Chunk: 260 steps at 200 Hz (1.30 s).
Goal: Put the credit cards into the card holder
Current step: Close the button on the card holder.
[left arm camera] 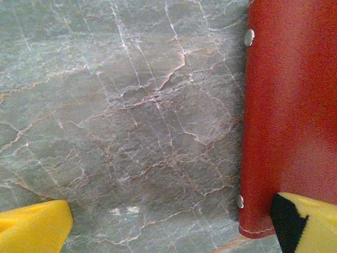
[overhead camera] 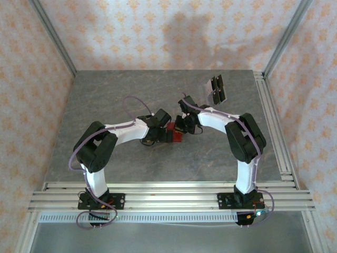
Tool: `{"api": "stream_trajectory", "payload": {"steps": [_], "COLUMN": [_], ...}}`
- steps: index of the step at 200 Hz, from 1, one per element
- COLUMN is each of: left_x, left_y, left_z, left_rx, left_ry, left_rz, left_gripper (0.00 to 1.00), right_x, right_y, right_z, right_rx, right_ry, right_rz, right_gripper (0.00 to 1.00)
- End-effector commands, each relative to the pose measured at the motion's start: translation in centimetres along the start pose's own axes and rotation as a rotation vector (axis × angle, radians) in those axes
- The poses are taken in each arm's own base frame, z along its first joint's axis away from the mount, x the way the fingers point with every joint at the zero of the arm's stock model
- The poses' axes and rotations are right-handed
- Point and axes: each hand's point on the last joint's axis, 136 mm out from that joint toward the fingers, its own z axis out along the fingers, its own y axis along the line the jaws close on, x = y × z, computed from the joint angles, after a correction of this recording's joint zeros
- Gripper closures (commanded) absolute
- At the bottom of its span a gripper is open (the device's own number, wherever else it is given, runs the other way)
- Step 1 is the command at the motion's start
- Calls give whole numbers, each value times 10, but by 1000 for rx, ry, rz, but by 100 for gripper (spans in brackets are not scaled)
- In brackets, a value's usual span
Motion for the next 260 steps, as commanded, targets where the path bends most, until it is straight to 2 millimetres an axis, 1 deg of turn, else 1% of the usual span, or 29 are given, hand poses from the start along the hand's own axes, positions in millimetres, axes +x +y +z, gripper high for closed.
{"api": "stream_trajectory", "payload": {"steps": [1,33,45,72,100,142,173,192,219,260], "left_x": [18,18,18,18,17,18,17,17,16,16], "left_y": [30,29,30,29,29,29,29,28,28,28], "left_z": [16,15,15,15,15,14,15,15,15,15], "left_rx": [-127,-126,-128,-126,-126,-126,-126,-125,-126,-127], "left_ry": [63,63,63,62,62,64,65,64,63,62], "left_rz": [-10,-9,-8,-8,-9,-7,-8,-7,-7,-7], "left_gripper": [0,0,0,0,0,0,0,0,0,0], "right_x": [-7,-7,-7,-10,-12,-15,-16,-16,-14,-9], "right_y": [-2,-4,-4,0,5,5,2,-2,-4,3], "right_z": [7,9,7,-5,-23,-50,-62,-63,-60,-53], "right_rx": [33,41,40,40,43,74,116,143,160,159], "right_ry": [-27,-26,-30,-51,-78,-118,-128,-119,-93,-63], "right_rz": [-2,1,1,-14,-38,-80,-111,-128,-144,-171], "right_gripper": [100,100,100,98,97,85,79,76,75,75]}}
